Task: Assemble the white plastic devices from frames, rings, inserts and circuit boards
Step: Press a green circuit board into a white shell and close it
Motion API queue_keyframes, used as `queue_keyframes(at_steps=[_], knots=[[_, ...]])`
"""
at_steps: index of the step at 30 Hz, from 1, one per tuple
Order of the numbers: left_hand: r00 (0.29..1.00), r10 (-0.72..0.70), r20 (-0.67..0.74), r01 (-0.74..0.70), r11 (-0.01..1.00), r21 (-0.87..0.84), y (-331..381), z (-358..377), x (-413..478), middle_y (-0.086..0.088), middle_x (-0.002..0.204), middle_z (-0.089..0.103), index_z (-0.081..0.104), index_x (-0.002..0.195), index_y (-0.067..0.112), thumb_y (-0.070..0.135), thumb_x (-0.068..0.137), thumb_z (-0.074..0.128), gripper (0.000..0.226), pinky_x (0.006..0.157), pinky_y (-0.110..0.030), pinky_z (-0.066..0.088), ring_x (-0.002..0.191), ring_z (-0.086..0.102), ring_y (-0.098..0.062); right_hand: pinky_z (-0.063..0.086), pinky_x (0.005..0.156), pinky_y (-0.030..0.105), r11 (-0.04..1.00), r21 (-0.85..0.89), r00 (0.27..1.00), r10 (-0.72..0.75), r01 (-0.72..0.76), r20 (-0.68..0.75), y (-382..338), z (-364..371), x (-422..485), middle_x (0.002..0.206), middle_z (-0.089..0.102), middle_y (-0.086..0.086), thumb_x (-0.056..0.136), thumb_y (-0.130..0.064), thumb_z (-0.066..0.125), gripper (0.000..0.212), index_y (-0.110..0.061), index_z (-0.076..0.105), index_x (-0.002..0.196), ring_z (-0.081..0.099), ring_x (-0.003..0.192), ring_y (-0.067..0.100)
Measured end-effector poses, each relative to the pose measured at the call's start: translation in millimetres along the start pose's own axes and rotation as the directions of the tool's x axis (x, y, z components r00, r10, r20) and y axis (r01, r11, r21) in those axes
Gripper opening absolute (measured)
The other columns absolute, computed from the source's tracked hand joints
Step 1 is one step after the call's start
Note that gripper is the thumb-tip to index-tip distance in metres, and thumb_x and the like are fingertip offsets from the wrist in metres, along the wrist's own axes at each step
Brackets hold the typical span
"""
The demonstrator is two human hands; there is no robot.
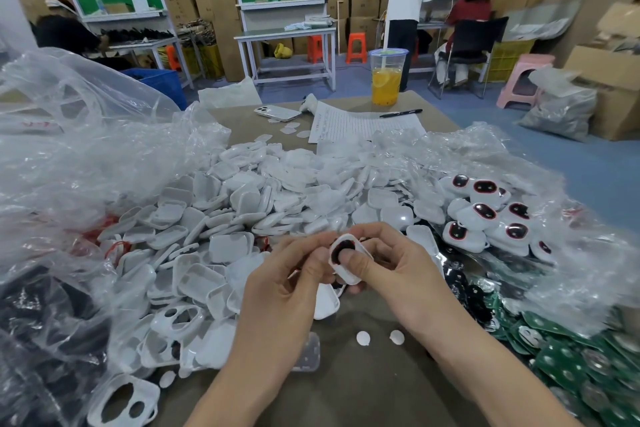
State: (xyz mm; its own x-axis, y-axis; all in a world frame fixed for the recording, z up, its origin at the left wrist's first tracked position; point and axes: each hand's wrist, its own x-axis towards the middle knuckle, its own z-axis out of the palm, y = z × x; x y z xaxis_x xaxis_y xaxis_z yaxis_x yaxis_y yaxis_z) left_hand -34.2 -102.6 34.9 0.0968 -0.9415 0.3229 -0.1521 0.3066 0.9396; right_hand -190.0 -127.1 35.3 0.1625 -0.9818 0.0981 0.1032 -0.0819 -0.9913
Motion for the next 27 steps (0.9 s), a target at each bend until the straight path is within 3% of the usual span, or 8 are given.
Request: queue_keyframes(at_steps=[5,8,11,14,16,18,21,27], knots=[[1.0,-0.011,-0.003,0.011,0.999,-0.048,2,-2,-1,0.012,0.099,0.077,0.074,0.106,0.045,0.011,0.099,0.059,0.037,0.077,-0.012,0.053,0.086,0.074,-0.008,0.062,0.08,0.035,0.998,0.017,0.995,0.056,-0.058,0.084,-3,-8,-1,0.092,0.078,0.009,0.093,-0.021,0.069,0.014,-0.034,0.07,0.097,0.075,0.084,0.028],[1.0,0.003,0.003,-0.003,0.999,-0.045,4,-3,-1,0.01,0.103,0.076,0.07,0.109,0.045,0.016,0.1,0.061,0.032,0.08,-0.019,0.057,0.092,0.075,-0.011,0.058,0.075,0.036,0.998,-0.032,0.999,0.045,-0.045,0.004,-3,-12,1,0.088,0.077,0.011,0.093,-0.022,0.07,0.015,-0.036,0.069,0.092,0.073,0.081,0.03],[0.996,0.009,0.083,-0.022,0.988,0.15,2,-5,-4,0.018,0.101,0.074,0.066,0.107,0.049,0.032,0.097,0.061,0.021,0.08,-0.017,0.053,0.091,0.071,-0.005,0.061,0.073,0.033,0.999,0.033,0.993,0.043,-0.039,-0.111,-2,-14,4,0.088,0.077,0.01,0.093,-0.018,0.07,0.015,-0.033,0.068,0.089,0.075,0.084,0.026],[0.951,0.099,0.293,-0.236,0.846,0.477,0,-9,-7,0.029,0.096,0.065,0.063,0.109,0.049,0.042,0.095,0.057,0.017,0.082,-0.006,0.041,0.09,0.062,0.005,0.061,0.065,0.029,0.992,0.126,0.972,0.058,-0.029,-0.229,-2,-17,8,0.083,0.075,0.01,0.093,-0.014,0.069,0.01,-0.023,0.065,0.095,0.075,0.076,0.026],[0.878,0.15,0.454,-0.422,0.688,0.59,-1,-9,-8,0.028,0.088,0.058,0.064,0.108,0.042,0.048,0.093,0.053,0.019,0.089,-0.01,0.033,0.093,0.051,0.012,0.063,0.067,0.033,0.986,0.165,0.961,0.079,-0.035,-0.265,-2,-18,9,0.083,0.075,0.01,0.092,-0.013,0.069,0.011,-0.019,0.063,0.099,0.076,0.074,0.026],[0.823,0.106,0.558,-0.495,0.614,0.614,-2,-10,-9,0.023,0.088,0.056,0.067,0.107,0.04,0.055,0.093,0.051,0.026,0.094,-0.018,0.031,0.094,0.048,0.007,0.063,0.068,0.033,0.98,0.197,0.955,0.088,-0.031,-0.284,-2,-18,11,0.081,0.074,0.009,0.092,-0.012,0.07,0.012,-0.016,0.061,0.098,0.075,0.077,0.026],[0.782,0.063,0.62,-0.533,0.585,0.611,-3,-12,-8,0.02,0.095,0.057,0.071,0.107,0.038,0.061,0.093,0.046,0.036,0.098,-0.022,0.029,0.101,0.046,0.003,0.062,0.065,0.031,0.971,0.237,0.952,0.089,-0.018,-0.294,-3,-18,11,0.078,0.074,0.008,0.091,-0.009,0.069,0.012,-0.014,0.06,0.095,0.073,0.078,0.025],[0.785,0.063,0.616,-0.521,0.606,0.601,-6,-12,-8,0.02,0.098,0.055,0.069,0.102,0.039,0.065,0.094,0.044,0.036,0.101,-0.019,0.026,0.104,0.043,0.004,0.06,0.064,0.028,0.951,0.307,0.957,0.116,-0.029,-0.268,-8,-18,8,0.104,0.07,0.027,0.092,-0.008,0.067,0.011,-0.011,0.058,0.099,0.075,0.083,0.03]])
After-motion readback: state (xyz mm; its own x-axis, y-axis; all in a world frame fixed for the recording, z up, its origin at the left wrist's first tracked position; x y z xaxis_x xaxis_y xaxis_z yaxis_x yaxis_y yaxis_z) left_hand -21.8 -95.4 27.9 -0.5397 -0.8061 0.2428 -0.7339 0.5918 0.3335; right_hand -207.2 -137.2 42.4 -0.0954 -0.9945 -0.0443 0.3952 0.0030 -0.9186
